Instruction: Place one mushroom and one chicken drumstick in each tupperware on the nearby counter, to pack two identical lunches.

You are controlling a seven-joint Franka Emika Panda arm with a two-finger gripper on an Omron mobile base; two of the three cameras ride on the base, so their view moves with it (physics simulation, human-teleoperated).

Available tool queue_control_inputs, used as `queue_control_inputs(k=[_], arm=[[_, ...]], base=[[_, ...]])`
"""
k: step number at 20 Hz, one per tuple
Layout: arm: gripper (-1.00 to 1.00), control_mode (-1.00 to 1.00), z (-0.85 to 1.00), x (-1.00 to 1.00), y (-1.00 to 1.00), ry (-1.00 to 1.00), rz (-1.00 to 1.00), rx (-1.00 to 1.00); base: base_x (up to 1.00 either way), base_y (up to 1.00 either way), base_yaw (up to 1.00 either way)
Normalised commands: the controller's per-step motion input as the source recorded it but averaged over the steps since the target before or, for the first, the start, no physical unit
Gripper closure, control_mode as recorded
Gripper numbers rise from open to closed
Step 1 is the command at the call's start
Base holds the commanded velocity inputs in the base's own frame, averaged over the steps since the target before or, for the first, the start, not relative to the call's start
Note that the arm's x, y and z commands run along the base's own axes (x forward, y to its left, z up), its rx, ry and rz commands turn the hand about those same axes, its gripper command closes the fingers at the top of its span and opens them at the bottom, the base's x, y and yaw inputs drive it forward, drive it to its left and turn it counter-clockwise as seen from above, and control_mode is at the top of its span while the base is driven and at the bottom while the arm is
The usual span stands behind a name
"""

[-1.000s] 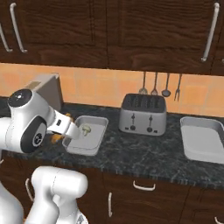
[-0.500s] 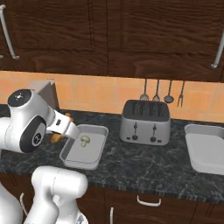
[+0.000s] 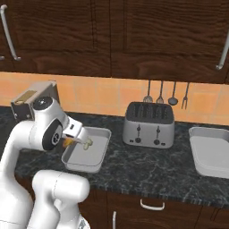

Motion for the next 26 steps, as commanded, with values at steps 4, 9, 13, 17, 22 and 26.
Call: queue_control_inputs(k=[4,9,13,17,22,26], arm=[[1.00,-1.00,-0.65,0.67,0.00,0.23,-0.01,0.01],[1.00,-1.00,-0.69,0.53,0.00,0.09,-0.01,0.05],[1.00,-1.00,-0.67,0.44,0.00,0.02,-0.02,0.05],[1.00,-1.00,-0.49,0.64,0.00,0.00,-0.03,0.00],[-1.00,-1.00,-0.41,0.72,0.05,0.00,-0.04,0.00],[-1.00,-1.00,-0.09,0.22,0.06,0.01,-0.01,0.00]], base=[[0.00,0.00,0.00],[0.00,0.00,0.00],[0.00,0.00,0.00],[0.00,0.00,0.00],[0.00,0.00,0.00],[0.00,0.00,0.00]])
